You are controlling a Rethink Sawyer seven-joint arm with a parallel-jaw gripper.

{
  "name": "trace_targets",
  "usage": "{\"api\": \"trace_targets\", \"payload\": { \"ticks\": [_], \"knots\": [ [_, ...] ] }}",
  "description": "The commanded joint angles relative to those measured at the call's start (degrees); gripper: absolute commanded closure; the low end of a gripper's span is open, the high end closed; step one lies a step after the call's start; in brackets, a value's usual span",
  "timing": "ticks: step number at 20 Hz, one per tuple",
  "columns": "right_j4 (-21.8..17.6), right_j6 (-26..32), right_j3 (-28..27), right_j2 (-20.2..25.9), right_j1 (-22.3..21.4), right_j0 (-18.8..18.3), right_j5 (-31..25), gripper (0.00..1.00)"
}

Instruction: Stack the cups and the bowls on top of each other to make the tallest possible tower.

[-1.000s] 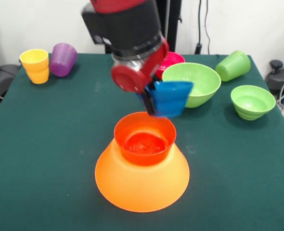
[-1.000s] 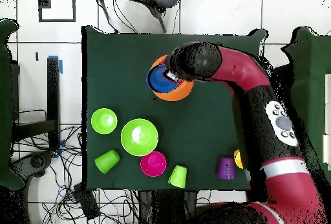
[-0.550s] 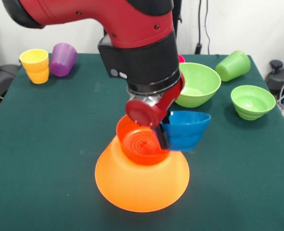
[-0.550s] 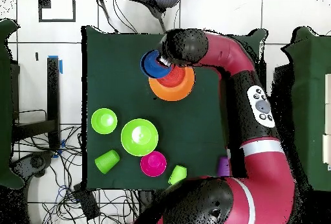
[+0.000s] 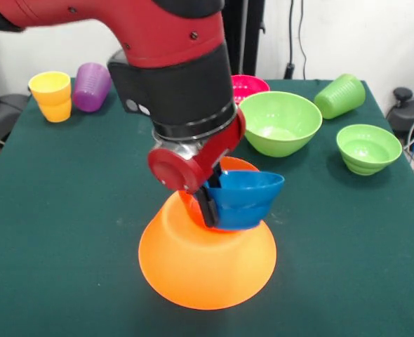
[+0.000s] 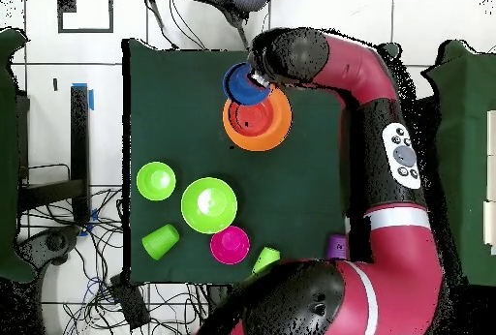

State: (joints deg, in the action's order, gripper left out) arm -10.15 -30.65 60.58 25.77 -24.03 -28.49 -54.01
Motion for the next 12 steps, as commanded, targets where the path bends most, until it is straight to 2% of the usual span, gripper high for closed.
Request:
{"api": "trace_targets", "payload": {
  "ticks": [1, 6, 12],
  "knots": [
    [3.6, -12.9, 3.3, -2.1, -7.5, -0.5, -8.8, 1.0],
    [4.8, -12.2, 8.2, -2.5, -10.9, -0.7, -6.7, 1.0],
    [5.4, -11.9, 9.2, -3.2, -12.1, -0.4, -6.1, 1.0]
  ]
}}
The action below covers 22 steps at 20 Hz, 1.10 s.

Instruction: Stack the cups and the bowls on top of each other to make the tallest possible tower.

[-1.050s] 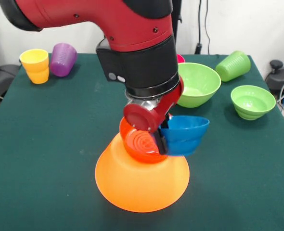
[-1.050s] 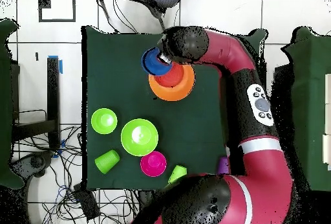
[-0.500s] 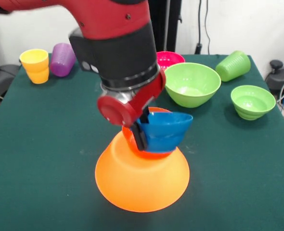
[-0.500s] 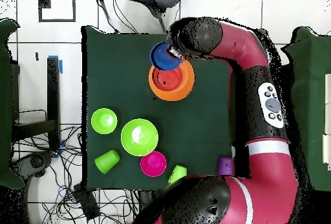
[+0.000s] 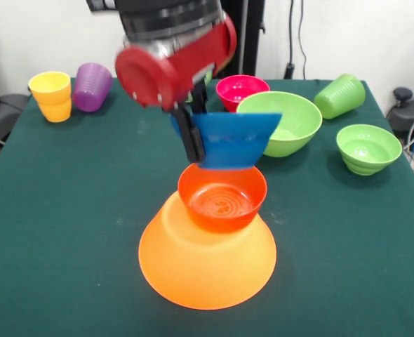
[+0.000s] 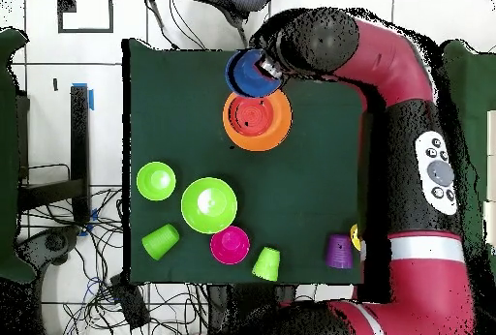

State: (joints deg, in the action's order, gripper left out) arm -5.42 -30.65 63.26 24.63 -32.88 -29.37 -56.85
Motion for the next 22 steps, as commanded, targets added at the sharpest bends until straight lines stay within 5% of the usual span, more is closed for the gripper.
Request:
{"api": "trace_targets", "payload": {
  "ticks": [1, 9, 14, 22],
  "knots": [
    [0.7, -11.8, 6.6, -2.2, -3.3, 0.5, -3.2, 1.0],
    [-2.2, -12.4, 6.3, -4.6, 0.0, 1.4, 2.5, 1.0],
    [-5.8, -12.7, 2.4, -8.0, 3.8, 3.9, 2.1, 1.0],
    [-6.0, -13.8, 0.8, -10.4, 6.0, 5.7, 2.6, 1.0]
  ]
}}
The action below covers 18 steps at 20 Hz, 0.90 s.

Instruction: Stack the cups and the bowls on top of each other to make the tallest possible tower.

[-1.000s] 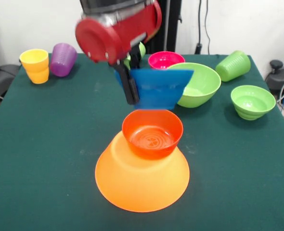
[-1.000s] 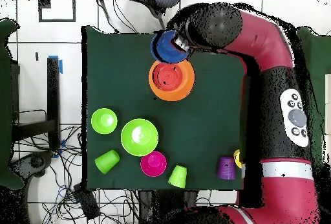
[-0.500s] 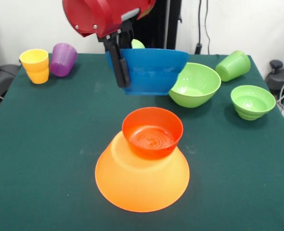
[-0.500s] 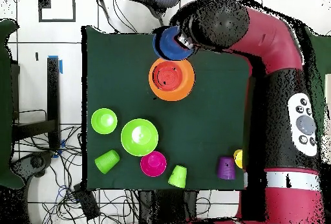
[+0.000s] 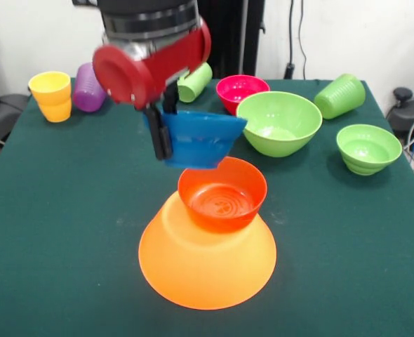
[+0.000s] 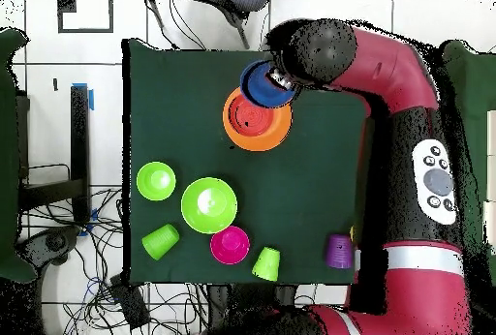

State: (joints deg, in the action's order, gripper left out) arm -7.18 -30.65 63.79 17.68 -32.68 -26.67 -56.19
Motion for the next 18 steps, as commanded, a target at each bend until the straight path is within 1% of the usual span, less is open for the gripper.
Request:
{"api": "trace_targets", "payload": {
  "ticks": [1, 7, 12, 16, 18],
  "knots": [
    [-4.0, -14.3, 0.4, -3.8, 6.0, 3.3, 2.2, 1.0],
    [-2.2, -16.4, 1.9, -5.3, 6.4, 4.6, 4.6, 1.0],
    [-0.8, -16.0, 5.2, -5.7, 3.9, 5.3, 6.7, 1.0],
    [0.2, -15.5, 7.9, -5.9, 1.8, 5.4, 7.3, 1.0],
    [0.5, -15.8, 8.4, -6.4, 1.8, 5.8, 7.4, 1.0]
  ]
}}
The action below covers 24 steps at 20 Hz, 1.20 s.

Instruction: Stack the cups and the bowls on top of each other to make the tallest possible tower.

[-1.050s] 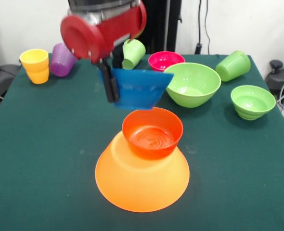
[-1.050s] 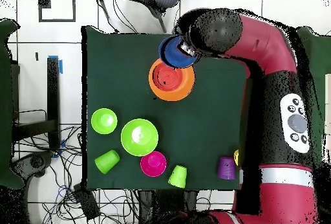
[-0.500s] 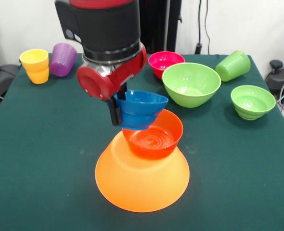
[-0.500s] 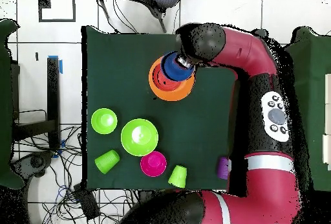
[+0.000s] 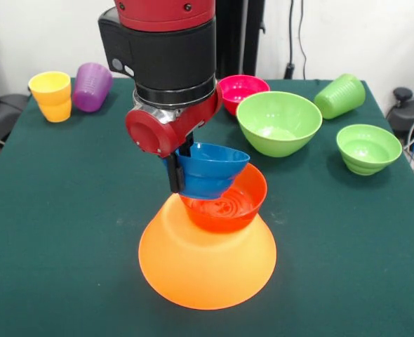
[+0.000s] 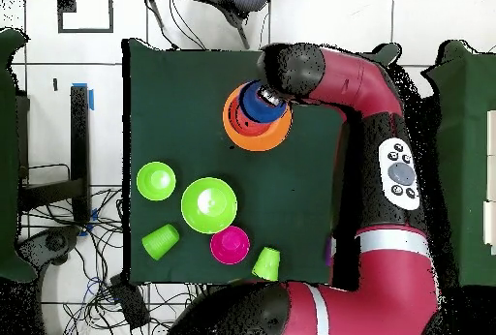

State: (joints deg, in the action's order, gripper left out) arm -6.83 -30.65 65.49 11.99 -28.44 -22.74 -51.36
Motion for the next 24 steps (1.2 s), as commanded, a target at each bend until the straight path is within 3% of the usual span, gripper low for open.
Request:
{"api": "trace_targets", "payload": {
  "ticks": [1, 12, 24],
  "knots": [
    [0.2, -16.4, 6.6, -1.3, -2.0, 2.2, 2.4, 1.0],
    [1.8, -16.2, 8.4, -2.3, -0.3, 1.6, -0.1, 1.0],
    [0.5, -15.4, 12.0, -1.9, 2.3, 0.9, 5.5, 1.0]
  ]
}}
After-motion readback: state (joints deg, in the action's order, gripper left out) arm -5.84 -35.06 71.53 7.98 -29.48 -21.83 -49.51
